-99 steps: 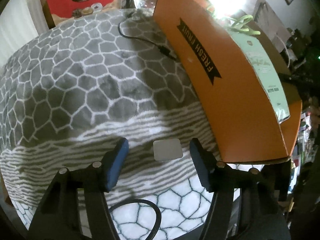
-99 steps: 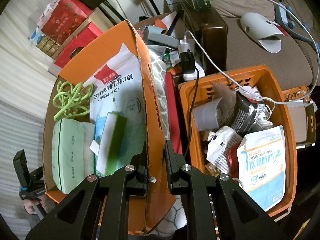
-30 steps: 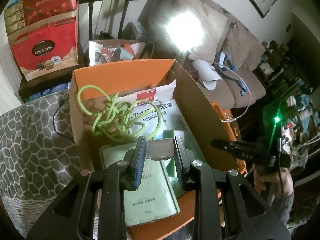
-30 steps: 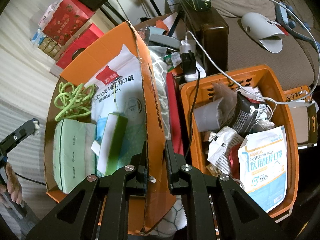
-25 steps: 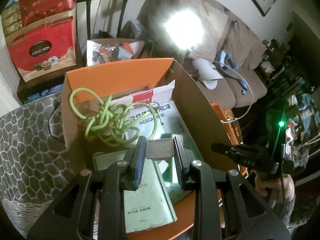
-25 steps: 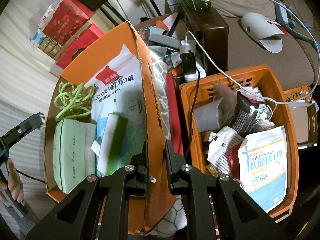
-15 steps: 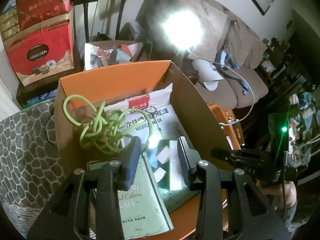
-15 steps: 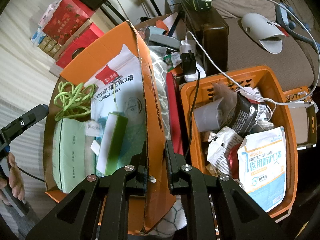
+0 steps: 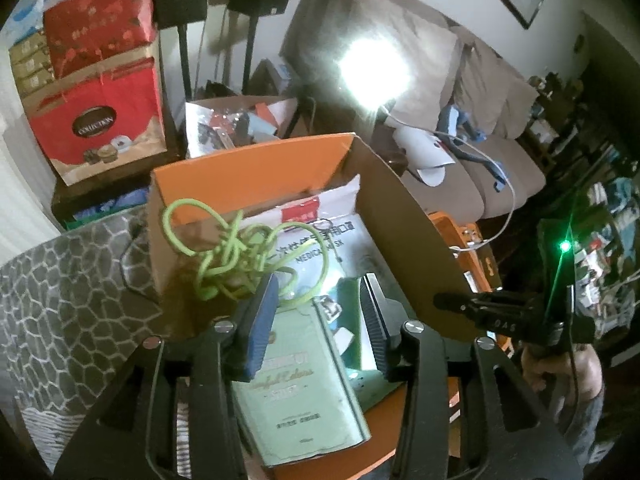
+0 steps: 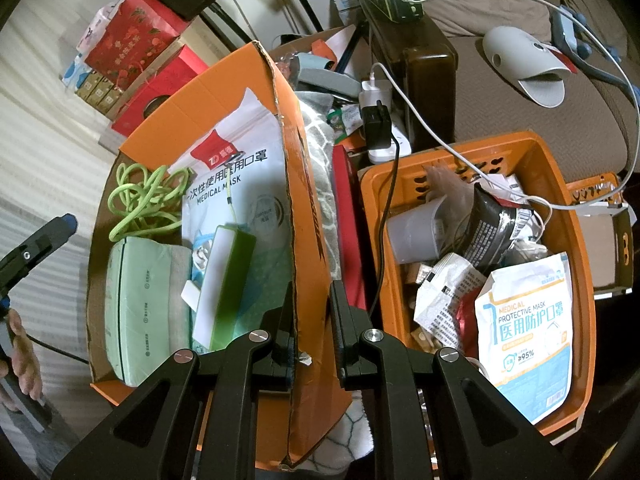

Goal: Organize objects
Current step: 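Open the left gripper to drop the white piece in the box, then move the left gripper out of the box to the black cable on the cloth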

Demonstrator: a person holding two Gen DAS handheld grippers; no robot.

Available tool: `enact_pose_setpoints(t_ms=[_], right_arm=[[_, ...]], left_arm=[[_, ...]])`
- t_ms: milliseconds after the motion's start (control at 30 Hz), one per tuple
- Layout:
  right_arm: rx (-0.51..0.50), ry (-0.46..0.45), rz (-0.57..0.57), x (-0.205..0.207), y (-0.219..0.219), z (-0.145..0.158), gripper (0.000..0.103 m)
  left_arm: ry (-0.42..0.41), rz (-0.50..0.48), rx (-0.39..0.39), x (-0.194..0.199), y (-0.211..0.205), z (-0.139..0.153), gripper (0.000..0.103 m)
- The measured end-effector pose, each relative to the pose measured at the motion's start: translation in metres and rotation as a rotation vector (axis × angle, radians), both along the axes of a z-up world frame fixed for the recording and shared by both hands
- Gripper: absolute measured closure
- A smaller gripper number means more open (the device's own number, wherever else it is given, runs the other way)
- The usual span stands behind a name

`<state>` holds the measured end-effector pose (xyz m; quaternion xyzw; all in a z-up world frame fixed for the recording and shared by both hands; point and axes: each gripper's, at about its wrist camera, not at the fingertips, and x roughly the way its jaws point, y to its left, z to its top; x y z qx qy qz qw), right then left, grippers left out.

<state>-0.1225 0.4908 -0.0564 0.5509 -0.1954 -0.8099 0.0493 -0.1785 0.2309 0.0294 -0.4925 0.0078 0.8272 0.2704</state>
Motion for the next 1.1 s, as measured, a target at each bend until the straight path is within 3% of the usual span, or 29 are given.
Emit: enact_pose_setpoints(t_ms=[133,267,433,700,833,1100], right_arm=[[-0.001,0.0,0.0,0.0,0.0,0.0,0.09],[0.001,0.0,0.0,0.0,0.0,0.0,0.09],[-0.001,0.0,-0.001,0.0,0.0,0.0,0.09],[0.001,0.0,0.0,0.0,-0.001,0.0,0.09],[0.0,0.001,0.0,0.0,0.0,0.0,0.09],[0.0,0.0,-0.001,0.0,0.0,0.0,0.09]], left_arm=[[0.015,0.022,-0.007,0.001,-0.012,0.004,0.052],[0.021,0.041,-0.015,0.001,-0.024,0.003,0.048],[0.035,0.08,-0.012,0.001,-0.042,0.004,0.033],[0.01,0.145,-0.013,-0.005,-0.072,0.001,0.03],[0.029,0.163,-0.022,-0.004,-0.082,0.003,0.016],[0.036,0.204,-0.04,-0.01,-0.108,0.003,0.011]])
